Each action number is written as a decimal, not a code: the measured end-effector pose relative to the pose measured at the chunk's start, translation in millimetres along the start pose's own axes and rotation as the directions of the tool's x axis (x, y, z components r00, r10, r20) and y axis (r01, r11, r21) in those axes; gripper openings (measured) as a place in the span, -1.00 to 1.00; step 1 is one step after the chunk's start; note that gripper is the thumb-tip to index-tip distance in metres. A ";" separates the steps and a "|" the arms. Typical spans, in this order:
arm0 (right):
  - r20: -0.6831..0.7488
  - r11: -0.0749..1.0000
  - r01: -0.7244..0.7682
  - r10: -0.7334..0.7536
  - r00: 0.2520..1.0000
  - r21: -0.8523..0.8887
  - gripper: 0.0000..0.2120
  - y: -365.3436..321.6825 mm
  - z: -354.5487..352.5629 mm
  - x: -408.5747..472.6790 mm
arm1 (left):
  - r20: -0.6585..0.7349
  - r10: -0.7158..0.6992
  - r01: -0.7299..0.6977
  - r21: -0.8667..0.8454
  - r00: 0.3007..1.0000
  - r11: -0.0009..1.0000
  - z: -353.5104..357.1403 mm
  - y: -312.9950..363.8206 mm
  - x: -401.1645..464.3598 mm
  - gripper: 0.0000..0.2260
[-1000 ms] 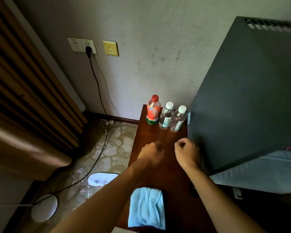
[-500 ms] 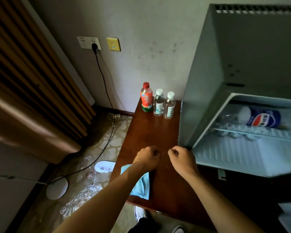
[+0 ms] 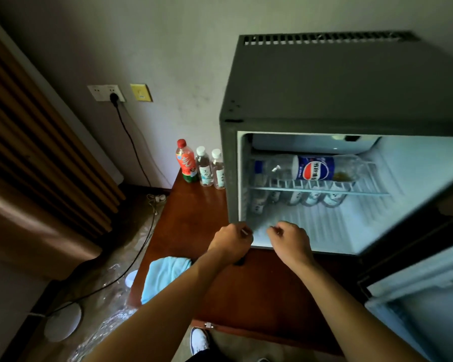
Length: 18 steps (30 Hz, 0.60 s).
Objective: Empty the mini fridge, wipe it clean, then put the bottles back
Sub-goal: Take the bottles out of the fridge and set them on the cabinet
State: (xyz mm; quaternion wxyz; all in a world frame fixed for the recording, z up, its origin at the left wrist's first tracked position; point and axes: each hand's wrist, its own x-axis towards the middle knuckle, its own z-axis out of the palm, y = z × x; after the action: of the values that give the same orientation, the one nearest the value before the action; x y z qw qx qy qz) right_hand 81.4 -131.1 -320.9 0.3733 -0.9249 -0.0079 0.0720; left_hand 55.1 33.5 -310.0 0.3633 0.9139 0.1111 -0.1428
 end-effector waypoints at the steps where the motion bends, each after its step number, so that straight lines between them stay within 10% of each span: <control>1: -0.002 1.000 -0.001 0.001 1.000 0.012 -0.68 1.5 -5.4 1.3 | -0.001 0.005 -0.005 0.004 1.000 1.000 1.8 6.1 0.4 -0.82; 11: 0.031 0.998 0.067 -0.066 0.997 -0.010 -0.92 -2.5 -30.7 32.5 | -0.061 0.059 -0.054 0.072 0.996 0.996 -1.5 35.8 5.9 -0.83; 18: 0.085 0.993 0.080 -0.073 0.994 -0.083 -0.63 -17.3 -13.0 69.0 | -0.082 0.024 -0.018 0.074 0.996 0.997 -6.5 27.9 7.8 -0.82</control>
State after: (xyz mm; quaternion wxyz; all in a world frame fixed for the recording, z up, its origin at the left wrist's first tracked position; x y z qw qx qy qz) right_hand 152.1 -122.8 -308.5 0.3348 -0.9354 -0.0619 0.0950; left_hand 72.2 19.0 -290.5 0.3259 0.9330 0.1111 -0.1048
